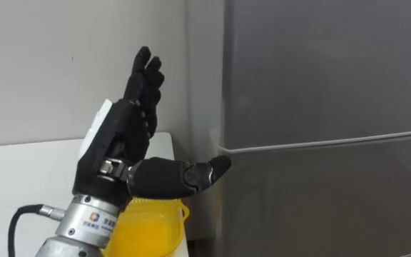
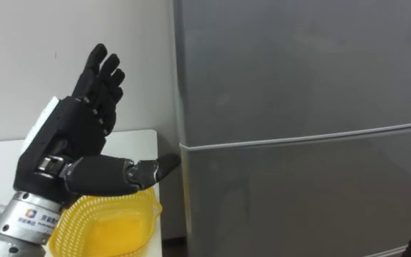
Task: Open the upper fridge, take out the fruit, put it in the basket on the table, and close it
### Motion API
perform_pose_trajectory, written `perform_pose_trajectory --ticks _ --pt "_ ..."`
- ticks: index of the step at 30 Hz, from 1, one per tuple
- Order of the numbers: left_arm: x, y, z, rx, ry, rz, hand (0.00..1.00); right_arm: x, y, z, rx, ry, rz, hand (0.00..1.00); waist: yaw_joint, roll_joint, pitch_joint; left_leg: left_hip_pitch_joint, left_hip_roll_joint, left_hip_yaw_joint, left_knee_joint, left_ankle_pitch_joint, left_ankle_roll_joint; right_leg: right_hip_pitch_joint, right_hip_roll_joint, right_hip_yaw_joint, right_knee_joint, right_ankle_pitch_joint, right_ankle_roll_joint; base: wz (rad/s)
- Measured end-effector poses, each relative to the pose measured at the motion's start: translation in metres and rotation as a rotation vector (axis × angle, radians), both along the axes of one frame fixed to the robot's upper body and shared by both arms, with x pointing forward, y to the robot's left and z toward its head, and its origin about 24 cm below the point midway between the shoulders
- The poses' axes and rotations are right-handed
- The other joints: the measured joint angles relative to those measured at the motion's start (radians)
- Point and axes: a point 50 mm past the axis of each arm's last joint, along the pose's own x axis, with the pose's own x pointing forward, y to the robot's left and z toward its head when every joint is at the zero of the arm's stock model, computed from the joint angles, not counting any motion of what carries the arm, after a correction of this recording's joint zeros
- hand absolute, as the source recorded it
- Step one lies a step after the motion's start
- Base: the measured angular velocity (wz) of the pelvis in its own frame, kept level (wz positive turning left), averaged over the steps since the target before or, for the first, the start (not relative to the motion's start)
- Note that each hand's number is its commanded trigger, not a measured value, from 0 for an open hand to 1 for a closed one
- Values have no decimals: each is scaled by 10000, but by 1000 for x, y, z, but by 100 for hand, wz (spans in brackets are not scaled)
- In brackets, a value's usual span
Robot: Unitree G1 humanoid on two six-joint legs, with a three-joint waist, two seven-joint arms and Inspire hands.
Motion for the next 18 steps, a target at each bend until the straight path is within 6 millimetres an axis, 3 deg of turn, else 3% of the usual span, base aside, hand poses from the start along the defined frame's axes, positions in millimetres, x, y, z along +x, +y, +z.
perform_pose_trajectory --ticks 18 --pt "0 -4 -3 269 232 -433 0 3 -3 1 -79 -48 -46 0 -47 205 37 3 3 -26 2 1 0 -2 6 -13 10 4 -5 0"
